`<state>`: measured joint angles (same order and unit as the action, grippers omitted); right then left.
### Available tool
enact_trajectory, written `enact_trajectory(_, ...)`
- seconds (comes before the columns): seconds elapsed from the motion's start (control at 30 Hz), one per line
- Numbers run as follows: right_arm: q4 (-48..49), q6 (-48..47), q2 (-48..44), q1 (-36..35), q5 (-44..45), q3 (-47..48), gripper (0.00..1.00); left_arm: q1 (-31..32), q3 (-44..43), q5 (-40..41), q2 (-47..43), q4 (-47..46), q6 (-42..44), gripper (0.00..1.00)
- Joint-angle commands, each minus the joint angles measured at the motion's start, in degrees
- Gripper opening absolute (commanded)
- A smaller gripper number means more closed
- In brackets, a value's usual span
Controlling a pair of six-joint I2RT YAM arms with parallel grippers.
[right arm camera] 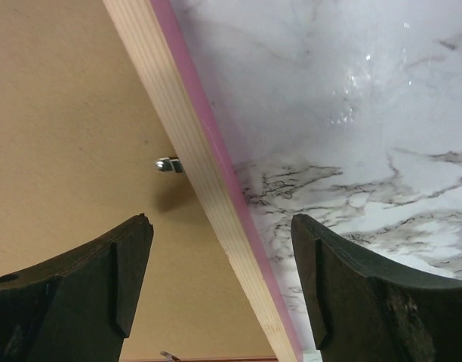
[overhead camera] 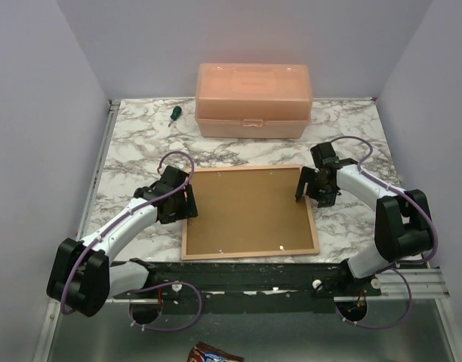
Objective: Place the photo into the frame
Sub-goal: Install the photo frame at the center of the board.
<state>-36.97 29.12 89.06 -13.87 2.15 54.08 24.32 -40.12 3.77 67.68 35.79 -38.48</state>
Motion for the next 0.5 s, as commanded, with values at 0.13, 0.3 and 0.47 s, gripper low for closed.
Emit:
enact_trajectory(0.13, 1.0, 2.3, -2.0, 0.6, -6.9, -4.2, 0.82, -1.1, 2.3, -1.8, 3.6, -3.5, -0.9, 0.67)
enact_trajectory(0.3, 2.5, 4.0, -1.5, 0.5, -10.0, -6.2, 0.82, -1.1, 1.8, -1.2, 6.3, -4.2, -0.7, 0.61)
enact_trajectory(0.47, 2.8, 4.5, -0.9, 0.5, -10.5, -7.4, 0.81, -1.1, 2.3, -1.1, 7.6, -4.5, -0.4, 0.40)
